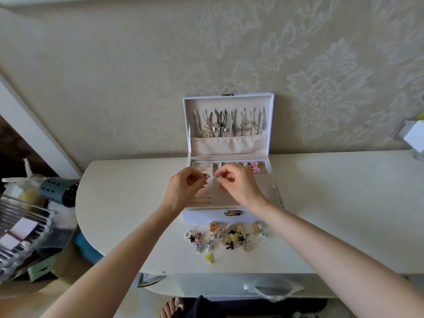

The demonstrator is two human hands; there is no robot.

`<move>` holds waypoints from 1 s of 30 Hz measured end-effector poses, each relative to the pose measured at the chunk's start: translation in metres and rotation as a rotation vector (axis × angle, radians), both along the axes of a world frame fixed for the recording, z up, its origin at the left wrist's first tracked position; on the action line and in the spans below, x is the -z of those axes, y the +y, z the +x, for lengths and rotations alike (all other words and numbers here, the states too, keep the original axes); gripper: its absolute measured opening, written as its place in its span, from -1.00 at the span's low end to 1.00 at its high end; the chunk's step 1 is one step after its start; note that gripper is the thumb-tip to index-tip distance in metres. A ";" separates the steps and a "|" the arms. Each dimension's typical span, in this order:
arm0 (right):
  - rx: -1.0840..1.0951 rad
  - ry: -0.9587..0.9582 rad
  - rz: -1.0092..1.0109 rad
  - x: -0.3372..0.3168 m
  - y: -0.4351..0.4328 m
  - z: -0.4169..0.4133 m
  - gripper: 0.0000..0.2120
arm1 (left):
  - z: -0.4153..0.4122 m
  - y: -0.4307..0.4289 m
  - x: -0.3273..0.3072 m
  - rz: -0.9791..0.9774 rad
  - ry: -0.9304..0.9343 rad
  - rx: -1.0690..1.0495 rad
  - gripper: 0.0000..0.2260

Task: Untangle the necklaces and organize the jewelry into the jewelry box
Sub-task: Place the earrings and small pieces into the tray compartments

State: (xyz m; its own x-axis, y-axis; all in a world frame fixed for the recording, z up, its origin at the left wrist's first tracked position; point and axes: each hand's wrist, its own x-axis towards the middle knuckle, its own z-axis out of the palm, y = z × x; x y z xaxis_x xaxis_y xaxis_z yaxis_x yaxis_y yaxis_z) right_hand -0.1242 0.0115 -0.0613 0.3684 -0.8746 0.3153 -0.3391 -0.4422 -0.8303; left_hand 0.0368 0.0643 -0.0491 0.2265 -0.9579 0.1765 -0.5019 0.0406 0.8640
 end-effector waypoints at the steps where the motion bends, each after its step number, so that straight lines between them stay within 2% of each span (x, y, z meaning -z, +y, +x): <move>1: 0.020 0.003 0.023 0.001 -0.007 0.003 -0.88 | 0.002 -0.008 -0.001 0.018 -0.022 -0.012 -0.90; 5: 0.088 -0.018 0.110 0.000 -0.026 0.013 -0.87 | 0.008 -0.041 -0.002 0.049 -0.084 -0.061 -0.81; 9: 0.099 -0.017 0.152 -0.001 -0.039 0.021 -0.82 | 0.017 -0.066 0.001 -0.019 -0.414 -0.115 -0.84; 13: 0.101 -0.033 0.184 0.002 -0.045 0.028 -0.80 | 0.019 -0.079 0.001 -0.036 -0.559 -0.127 -0.82; 17: 0.091 -0.066 0.214 0.009 -0.046 0.034 -0.78 | 0.023 -0.085 0.009 -0.211 -0.857 -0.060 -0.75; 23: 0.115 -0.099 0.204 0.017 -0.044 0.033 -0.84 | 0.023 -0.087 0.014 -0.168 -0.969 -0.041 -0.75; 30: 0.143 -0.037 0.145 0.019 -0.043 0.035 -0.79 | 0.019 -0.076 0.019 -0.199 -1.210 -0.029 -0.76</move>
